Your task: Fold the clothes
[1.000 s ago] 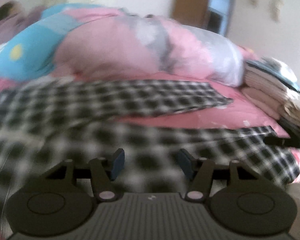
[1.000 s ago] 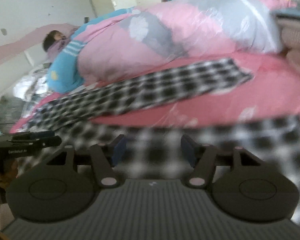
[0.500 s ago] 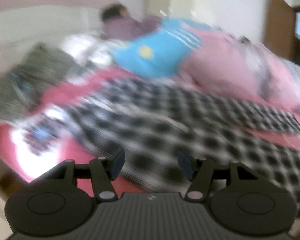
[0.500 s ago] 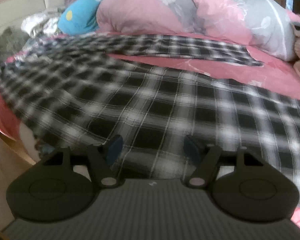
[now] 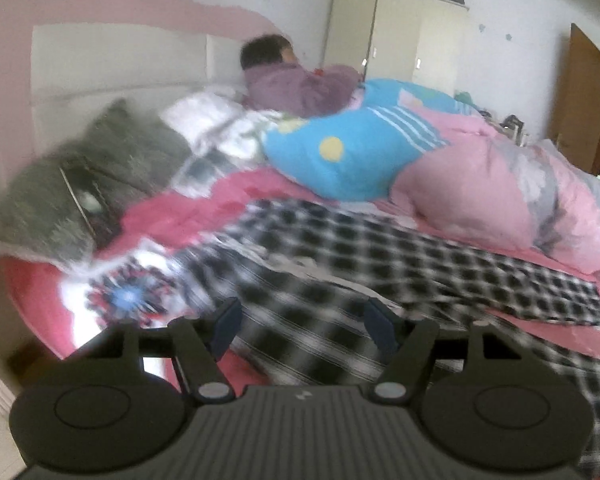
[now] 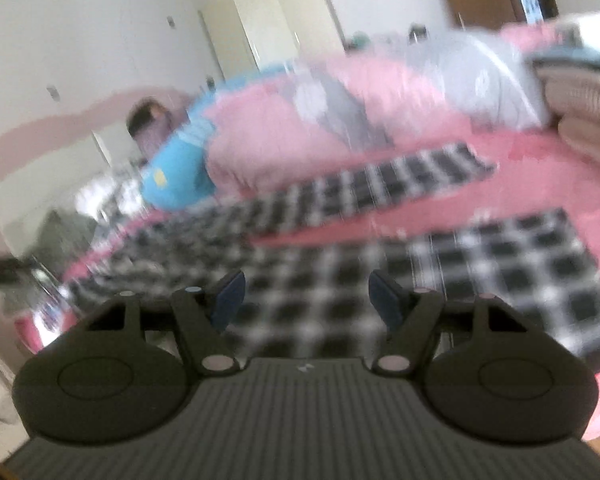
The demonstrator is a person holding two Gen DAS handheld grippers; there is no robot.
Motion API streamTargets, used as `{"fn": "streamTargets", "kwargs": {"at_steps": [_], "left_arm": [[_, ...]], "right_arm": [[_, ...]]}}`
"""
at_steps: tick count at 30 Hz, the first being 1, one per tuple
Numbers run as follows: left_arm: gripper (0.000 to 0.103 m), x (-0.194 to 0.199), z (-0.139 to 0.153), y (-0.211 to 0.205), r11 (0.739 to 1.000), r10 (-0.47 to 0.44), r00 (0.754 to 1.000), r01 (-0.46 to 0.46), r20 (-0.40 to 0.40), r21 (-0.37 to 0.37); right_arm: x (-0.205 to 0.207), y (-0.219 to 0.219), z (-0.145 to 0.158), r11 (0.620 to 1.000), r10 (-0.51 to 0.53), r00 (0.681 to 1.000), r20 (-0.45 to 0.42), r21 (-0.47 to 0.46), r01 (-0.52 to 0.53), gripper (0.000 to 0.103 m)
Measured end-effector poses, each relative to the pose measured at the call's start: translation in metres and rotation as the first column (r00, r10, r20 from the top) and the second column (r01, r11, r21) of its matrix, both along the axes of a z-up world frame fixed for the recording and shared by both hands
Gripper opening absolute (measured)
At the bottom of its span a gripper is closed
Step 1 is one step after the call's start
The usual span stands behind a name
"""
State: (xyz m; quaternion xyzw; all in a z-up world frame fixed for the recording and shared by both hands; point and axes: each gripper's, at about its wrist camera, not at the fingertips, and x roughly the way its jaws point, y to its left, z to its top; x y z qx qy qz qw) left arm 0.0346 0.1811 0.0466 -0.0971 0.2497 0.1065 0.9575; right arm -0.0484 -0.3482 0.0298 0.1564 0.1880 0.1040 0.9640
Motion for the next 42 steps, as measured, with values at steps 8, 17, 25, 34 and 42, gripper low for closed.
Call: {"fn": "streamTargets", "kwargs": {"at_steps": [8,17,25,34,42], "left_arm": [[0.069,-0.016,-0.008,-0.001,0.999,0.039,0.999,-0.039,-0.006,-0.013],[0.069,0.013,0.0,0.037,0.989,0.149,0.988,-0.149,-0.025,0.025],[0.069,0.134,-0.004,0.024,0.988,0.145,0.988,-0.141,0.06,-0.064],[0.065,0.257,-0.067,0.005,0.975,0.187,0.982,-0.183,0.025,-0.122],[0.056,0.288,-0.108,0.025,0.958,0.218,0.975,-0.224,-0.052,-0.181]], "right_arm": [[-0.01,-0.019,0.042,0.968,0.107,0.984,0.142,0.21,-0.135,0.068],[0.082,-0.008,0.011,0.955,0.144,0.99,0.004,0.262,-0.14,0.068],[0.179,0.054,0.053,0.963,0.262,0.964,0.032,0.054,-0.264,0.067],[0.343,0.191,0.072,0.851,0.502,0.863,-0.055,-0.146,-0.504,0.067],[0.474,0.342,0.005,0.685,0.622,0.765,-0.167,-0.359,-0.634,0.066]]}}
